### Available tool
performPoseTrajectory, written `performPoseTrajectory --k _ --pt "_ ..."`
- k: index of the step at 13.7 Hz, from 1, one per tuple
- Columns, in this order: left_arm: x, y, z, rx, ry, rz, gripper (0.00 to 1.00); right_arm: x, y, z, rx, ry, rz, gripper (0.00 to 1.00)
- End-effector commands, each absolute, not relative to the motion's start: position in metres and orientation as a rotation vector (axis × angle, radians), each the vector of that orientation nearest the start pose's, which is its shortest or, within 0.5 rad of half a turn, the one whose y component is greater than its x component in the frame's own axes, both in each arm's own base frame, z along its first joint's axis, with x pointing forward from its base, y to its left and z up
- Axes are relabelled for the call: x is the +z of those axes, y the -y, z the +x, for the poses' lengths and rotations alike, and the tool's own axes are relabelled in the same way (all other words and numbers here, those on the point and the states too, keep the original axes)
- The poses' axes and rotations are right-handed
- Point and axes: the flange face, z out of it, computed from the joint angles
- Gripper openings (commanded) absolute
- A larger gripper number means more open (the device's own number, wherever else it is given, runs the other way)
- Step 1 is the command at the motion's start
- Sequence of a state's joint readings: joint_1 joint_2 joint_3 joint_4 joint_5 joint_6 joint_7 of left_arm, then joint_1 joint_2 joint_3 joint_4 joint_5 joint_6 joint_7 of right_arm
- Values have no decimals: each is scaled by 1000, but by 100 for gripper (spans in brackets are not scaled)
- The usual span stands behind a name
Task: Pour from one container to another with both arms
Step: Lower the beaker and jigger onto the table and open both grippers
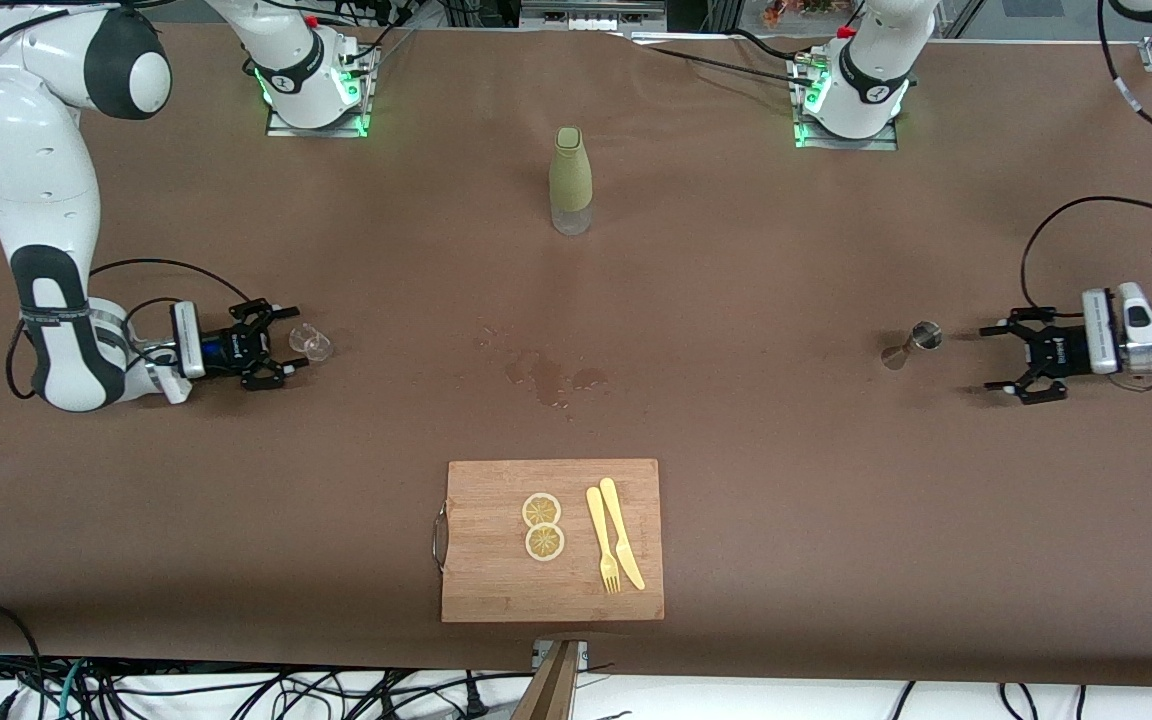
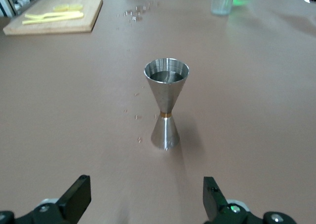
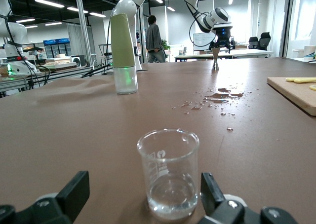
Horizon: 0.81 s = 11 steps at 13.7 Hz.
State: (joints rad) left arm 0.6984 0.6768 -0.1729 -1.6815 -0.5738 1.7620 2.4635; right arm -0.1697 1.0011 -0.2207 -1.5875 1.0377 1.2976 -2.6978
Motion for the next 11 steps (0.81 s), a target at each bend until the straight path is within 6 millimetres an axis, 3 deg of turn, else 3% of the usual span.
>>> performPoseTrajectory --k 1,6,8,11 --pt "260 -275 556 573 1835 1768 100 72 122 552 -825 1451 -1138 100" --pt "364 -246 570 341 1862 2002 100 89 159 540 -763 1461 -1173 100" --pt "413 -225 569 231 1793 2180 100 120 171 545 -694 1441 -1225 100" --pt "464 -189 565 149 1686 2369 100 190 176 560 -551 1378 -1338 100"
